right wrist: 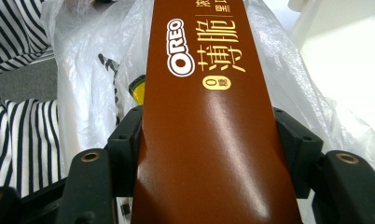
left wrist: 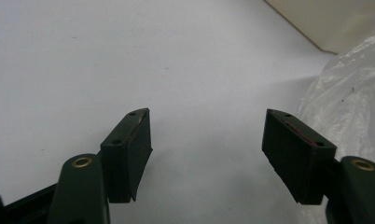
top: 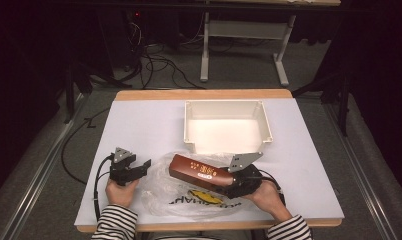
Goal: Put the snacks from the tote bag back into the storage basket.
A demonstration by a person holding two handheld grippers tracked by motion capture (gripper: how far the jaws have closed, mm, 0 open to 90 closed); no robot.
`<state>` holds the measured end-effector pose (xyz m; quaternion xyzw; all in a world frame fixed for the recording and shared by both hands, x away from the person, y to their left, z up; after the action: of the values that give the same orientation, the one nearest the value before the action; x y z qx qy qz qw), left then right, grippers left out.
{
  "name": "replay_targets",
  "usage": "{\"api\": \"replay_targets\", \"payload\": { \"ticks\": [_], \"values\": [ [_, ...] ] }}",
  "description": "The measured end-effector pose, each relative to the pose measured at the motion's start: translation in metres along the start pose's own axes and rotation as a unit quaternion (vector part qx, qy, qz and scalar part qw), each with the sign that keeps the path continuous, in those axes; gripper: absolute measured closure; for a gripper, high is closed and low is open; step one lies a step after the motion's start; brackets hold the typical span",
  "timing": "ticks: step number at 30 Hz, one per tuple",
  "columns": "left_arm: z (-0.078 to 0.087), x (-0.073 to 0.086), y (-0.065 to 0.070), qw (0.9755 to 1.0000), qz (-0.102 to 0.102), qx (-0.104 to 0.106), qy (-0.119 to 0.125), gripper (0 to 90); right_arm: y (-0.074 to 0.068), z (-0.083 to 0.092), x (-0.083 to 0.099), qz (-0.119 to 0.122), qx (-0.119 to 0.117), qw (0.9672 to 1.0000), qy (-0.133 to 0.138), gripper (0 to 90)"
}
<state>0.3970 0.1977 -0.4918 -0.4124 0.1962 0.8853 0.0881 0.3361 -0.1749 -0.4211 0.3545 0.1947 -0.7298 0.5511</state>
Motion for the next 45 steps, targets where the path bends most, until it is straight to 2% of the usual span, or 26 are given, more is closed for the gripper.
{"api": "replay_targets", "payload": {
  "ticks": [19,30,45],
  "values": [
    [0.000,0.000,0.000,1.0000,-0.002,0.000,0.000,34.1,0.004,0.014,0.000,-0.011,0.004,0.9998,0.013,38.4],
    [0.000,0.000,0.000,1.0000,-0.003,-0.001,0.000,34.0,0.009,0.027,0.002,-0.023,0.016,0.9992,0.027,38.4],
    [0.000,0.000,0.000,1.0000,-0.003,-0.001,0.000,33.9,0.020,0.044,0.004,-0.035,0.038,0.9981,0.032,38.4]
  ]
}}
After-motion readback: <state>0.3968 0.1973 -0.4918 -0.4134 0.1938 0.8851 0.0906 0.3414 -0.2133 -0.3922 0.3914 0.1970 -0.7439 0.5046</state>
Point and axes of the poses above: each handheld gripper's, and its own axes: z roughly backward along the jaws, x roughly out of its underside, y roughly to its right, the point moved 1 cm from there along -z, roughly forward along the jaws, and after that the axes turned 11 degrees about z, right-handed, at the moved point
